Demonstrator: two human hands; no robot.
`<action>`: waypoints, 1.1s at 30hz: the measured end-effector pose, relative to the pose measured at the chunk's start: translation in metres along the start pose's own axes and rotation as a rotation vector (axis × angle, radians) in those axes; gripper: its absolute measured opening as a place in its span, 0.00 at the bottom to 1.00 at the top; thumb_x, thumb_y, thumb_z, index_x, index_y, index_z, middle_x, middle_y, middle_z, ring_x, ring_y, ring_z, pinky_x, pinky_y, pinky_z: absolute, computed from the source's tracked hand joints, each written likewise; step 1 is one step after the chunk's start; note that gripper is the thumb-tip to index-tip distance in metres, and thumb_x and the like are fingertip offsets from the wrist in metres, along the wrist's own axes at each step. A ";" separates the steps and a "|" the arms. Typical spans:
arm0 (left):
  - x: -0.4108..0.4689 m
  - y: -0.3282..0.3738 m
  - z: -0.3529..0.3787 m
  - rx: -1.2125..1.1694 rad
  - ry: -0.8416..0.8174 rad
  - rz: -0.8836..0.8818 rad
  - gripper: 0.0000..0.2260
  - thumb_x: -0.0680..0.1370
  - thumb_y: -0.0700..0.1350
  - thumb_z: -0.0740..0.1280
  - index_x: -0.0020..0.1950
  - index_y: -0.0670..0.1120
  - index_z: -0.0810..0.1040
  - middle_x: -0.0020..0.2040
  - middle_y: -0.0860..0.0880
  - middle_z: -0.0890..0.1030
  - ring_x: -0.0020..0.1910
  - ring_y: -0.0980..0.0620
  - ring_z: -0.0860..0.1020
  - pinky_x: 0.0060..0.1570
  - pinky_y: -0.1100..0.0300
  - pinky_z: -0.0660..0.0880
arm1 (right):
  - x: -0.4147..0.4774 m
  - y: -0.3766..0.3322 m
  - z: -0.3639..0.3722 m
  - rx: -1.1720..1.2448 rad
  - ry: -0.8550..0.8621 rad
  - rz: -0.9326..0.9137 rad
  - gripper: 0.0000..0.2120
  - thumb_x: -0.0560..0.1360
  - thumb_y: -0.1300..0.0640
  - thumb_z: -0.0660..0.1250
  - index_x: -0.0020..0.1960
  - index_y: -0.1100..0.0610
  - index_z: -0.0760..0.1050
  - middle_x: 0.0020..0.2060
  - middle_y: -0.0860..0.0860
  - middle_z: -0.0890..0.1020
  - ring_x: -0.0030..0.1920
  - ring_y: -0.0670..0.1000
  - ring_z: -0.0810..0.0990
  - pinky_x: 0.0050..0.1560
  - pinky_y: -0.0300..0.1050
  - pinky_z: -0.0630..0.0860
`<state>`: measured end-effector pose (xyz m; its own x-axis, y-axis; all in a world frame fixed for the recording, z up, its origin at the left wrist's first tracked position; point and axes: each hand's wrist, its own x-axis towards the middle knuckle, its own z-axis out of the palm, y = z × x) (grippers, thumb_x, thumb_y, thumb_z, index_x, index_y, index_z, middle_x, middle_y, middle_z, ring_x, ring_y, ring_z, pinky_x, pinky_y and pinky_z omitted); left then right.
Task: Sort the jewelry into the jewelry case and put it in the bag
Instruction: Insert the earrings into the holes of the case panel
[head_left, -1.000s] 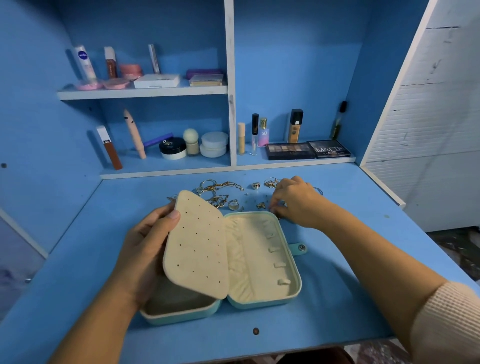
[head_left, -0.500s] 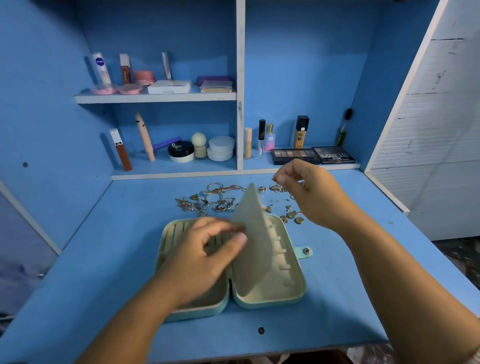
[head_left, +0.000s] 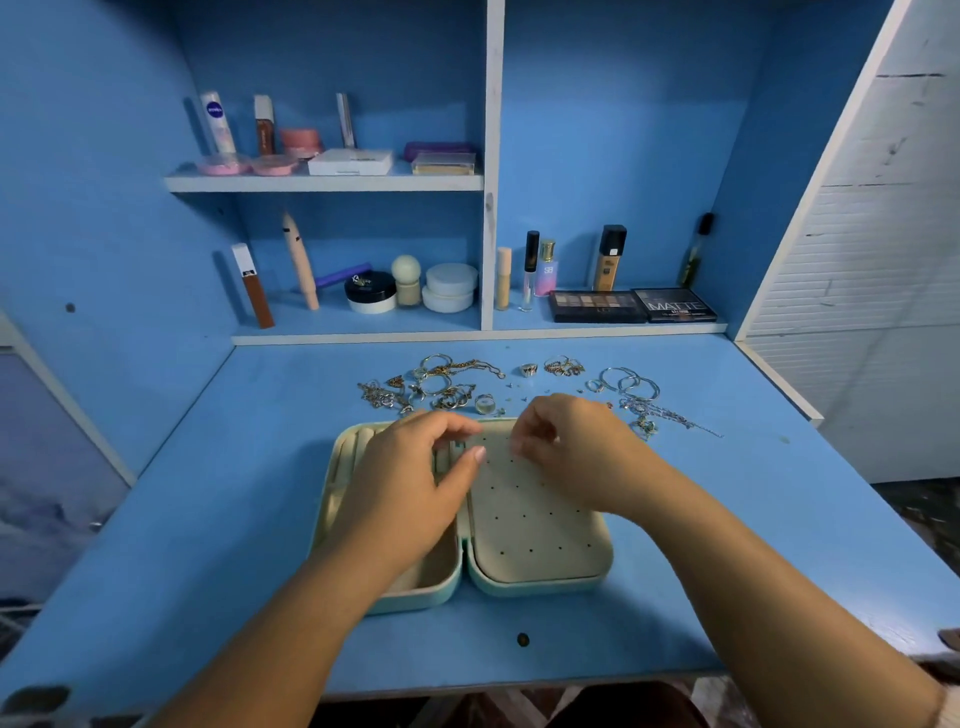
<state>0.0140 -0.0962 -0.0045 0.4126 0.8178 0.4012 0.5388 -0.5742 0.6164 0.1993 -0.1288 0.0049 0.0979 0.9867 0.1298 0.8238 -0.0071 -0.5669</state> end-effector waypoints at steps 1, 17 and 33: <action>0.001 -0.002 0.000 0.040 -0.017 -0.002 0.06 0.74 0.48 0.72 0.51 0.55 0.81 0.44 0.64 0.77 0.44 0.68 0.74 0.44 0.80 0.65 | 0.000 0.003 0.004 -0.101 -0.001 -0.026 0.02 0.76 0.54 0.66 0.45 0.49 0.77 0.41 0.45 0.75 0.48 0.50 0.74 0.47 0.41 0.71; 0.041 0.013 0.022 0.356 -0.451 0.163 0.13 0.80 0.54 0.63 0.63 0.59 0.77 0.53 0.55 0.75 0.56 0.53 0.67 0.58 0.54 0.69 | -0.022 0.035 -0.001 -0.017 0.013 0.142 0.19 0.79 0.49 0.59 0.69 0.51 0.68 0.52 0.48 0.74 0.45 0.47 0.72 0.47 0.39 0.66; 0.032 0.003 0.024 0.115 -0.186 0.064 0.03 0.80 0.46 0.64 0.48 0.50 0.76 0.41 0.57 0.79 0.40 0.61 0.76 0.40 0.62 0.73 | -0.001 0.026 -0.007 0.084 0.003 0.377 0.21 0.73 0.49 0.65 0.66 0.51 0.70 0.48 0.45 0.76 0.48 0.48 0.75 0.46 0.41 0.71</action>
<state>0.0463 -0.0726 -0.0059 0.5715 0.7645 0.2982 0.5830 -0.6340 0.5081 0.2241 -0.1307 -0.0043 0.3866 0.9170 -0.0985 0.6808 -0.3558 -0.6402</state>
